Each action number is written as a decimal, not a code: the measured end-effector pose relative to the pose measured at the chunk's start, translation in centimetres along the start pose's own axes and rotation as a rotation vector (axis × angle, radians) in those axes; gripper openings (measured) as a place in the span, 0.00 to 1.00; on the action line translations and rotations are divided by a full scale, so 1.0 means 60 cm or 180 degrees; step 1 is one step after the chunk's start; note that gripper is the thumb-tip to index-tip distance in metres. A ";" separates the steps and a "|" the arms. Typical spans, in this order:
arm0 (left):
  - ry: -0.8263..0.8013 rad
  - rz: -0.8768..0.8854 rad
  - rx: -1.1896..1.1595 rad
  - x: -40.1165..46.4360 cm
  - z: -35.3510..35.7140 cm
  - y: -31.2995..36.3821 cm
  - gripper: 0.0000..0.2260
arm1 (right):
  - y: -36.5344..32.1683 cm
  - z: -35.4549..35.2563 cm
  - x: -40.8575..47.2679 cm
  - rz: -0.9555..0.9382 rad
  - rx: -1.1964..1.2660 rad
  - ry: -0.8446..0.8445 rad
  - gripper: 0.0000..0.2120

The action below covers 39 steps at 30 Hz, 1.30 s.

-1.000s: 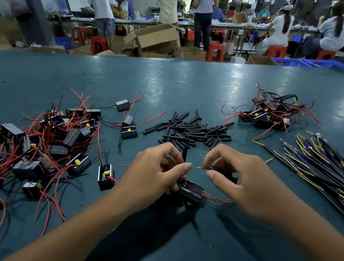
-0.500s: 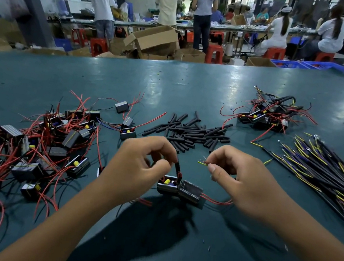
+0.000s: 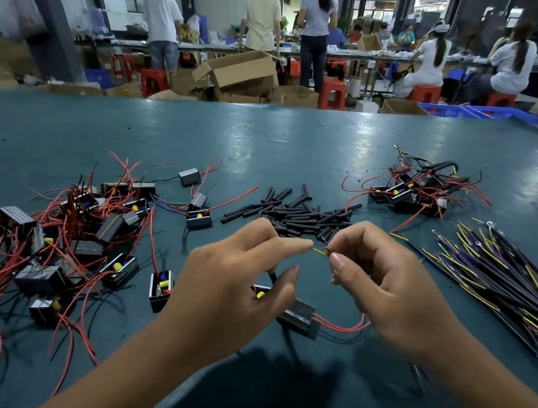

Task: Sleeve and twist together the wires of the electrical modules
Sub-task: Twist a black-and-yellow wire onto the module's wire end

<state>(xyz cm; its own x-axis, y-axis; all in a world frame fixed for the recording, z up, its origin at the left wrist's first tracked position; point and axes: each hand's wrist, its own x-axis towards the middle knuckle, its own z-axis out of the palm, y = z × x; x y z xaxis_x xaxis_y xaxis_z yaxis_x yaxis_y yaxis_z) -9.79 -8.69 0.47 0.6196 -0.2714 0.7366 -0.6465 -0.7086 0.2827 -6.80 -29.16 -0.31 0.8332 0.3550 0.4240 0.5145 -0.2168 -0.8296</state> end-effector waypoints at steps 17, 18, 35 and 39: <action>-0.0069 0.0141 -0.0070 0.007 -0.016 -0.006 0.10 | -0.019 -0.005 0.005 0.0583 0.0966 -0.0207 0.09; -0.0020 0.0138 -0.0235 0.011 -0.024 -0.012 0.09 | -0.019 -0.009 0.006 0.0673 0.0916 -0.0254 0.09; -0.1359 -0.0716 -0.1598 0.001 -0.009 -0.070 0.03 | 0.000 0.006 0.001 0.0818 0.0137 0.0016 0.06; -0.1382 -0.0844 -0.1675 -0.008 0.010 -0.070 0.04 | 0.000 0.018 -0.001 0.0854 -0.0057 0.0199 0.06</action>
<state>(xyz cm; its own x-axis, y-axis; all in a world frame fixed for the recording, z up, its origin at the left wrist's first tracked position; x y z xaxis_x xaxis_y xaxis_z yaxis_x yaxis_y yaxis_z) -7.10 -5.96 -1.42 0.8350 -0.4452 0.3234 -0.5110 -0.4091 0.7560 -7.04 -28.19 -0.75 0.9508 0.2260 0.2121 0.2769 -0.3118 -0.9089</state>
